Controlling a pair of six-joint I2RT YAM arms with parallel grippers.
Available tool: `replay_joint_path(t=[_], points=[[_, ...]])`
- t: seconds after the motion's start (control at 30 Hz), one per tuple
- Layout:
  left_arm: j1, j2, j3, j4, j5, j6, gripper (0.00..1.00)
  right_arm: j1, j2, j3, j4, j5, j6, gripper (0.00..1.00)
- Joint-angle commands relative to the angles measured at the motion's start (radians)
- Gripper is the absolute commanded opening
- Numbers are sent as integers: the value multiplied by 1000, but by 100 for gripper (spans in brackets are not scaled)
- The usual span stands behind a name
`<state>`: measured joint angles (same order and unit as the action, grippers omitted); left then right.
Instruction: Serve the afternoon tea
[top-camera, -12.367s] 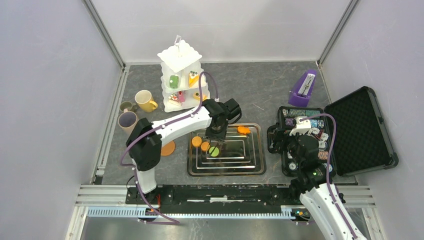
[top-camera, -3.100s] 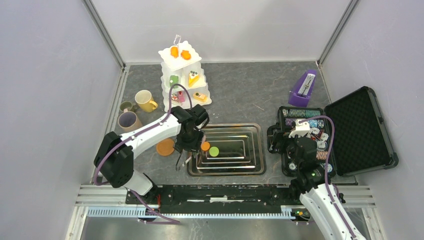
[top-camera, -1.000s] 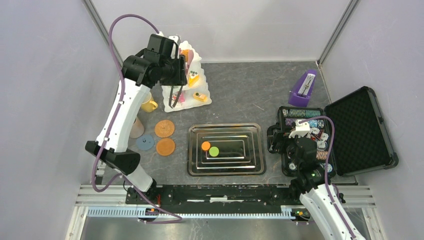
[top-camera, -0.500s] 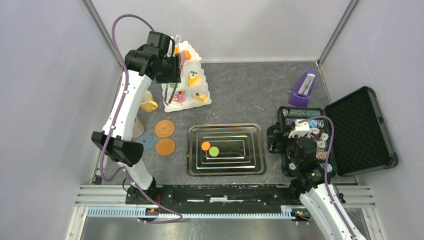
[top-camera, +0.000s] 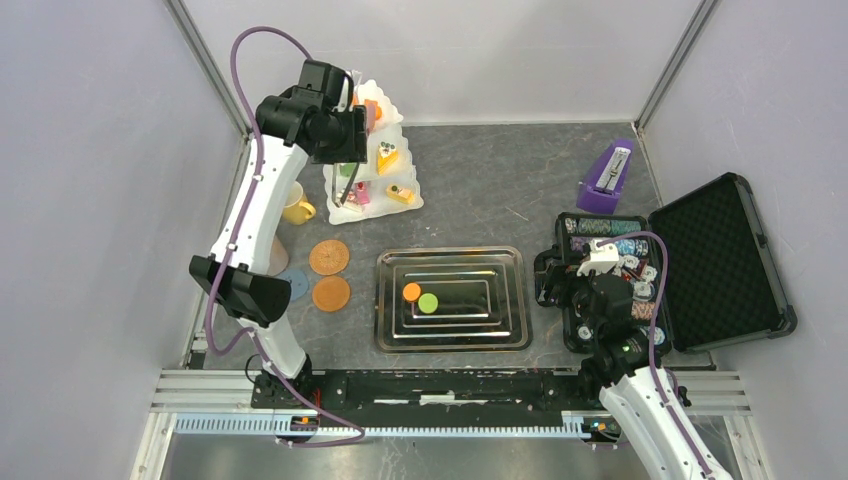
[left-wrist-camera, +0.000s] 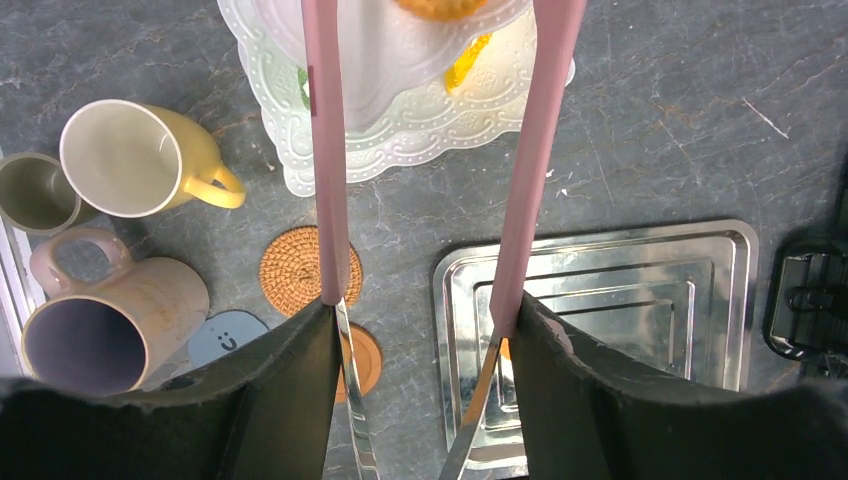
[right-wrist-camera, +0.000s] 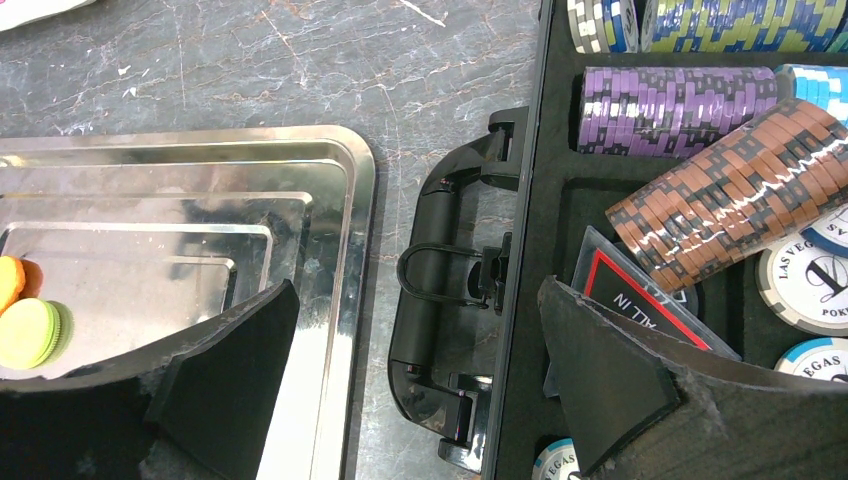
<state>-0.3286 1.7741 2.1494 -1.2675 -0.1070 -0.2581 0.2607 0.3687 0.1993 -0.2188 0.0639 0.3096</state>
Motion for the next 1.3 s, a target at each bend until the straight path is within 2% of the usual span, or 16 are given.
replay_joint_path(t=[0.0, 0.2, 0.3, 0.37, 0.43, 0.53, 0.63, 0.77, 0.93, 1.27], points=[[5, -13, 60, 32, -11, 33, 65, -2, -2, 12, 29, 10, -4, 98], [5, -48, 125, 6, 19, 28, 65, -1, 1, 10, 30, 9, -1, 98], [3, -111, 101, 13, 115, 38, 65, -2, 0, 12, 28, 10, -2, 98], [-7, -175, 2, 24, 193, 38, 65, -1, -1, 11, 27, 10, -2, 98], [-56, -254, -165, 22, 230, 58, 65, -1, -3, 3, 34, 10, 2, 98], [-198, -334, -423, -9, 128, 59, 65, -1, 6, -9, 52, 8, 6, 98], [-315, -383, -619, -30, 41, 2, 65, -2, 26, -8, 61, 2, 0, 98], [-403, -437, -798, 4, 66, -96, 66, -2, 40, -6, 59, -7, -7, 98], [-442, -406, -914, 56, 87, -156, 68, -2, 25, -10, 56, -14, -5, 98], [-495, -257, -925, 120, 28, -150, 70, -2, 7, -12, 48, -7, 0, 98]])
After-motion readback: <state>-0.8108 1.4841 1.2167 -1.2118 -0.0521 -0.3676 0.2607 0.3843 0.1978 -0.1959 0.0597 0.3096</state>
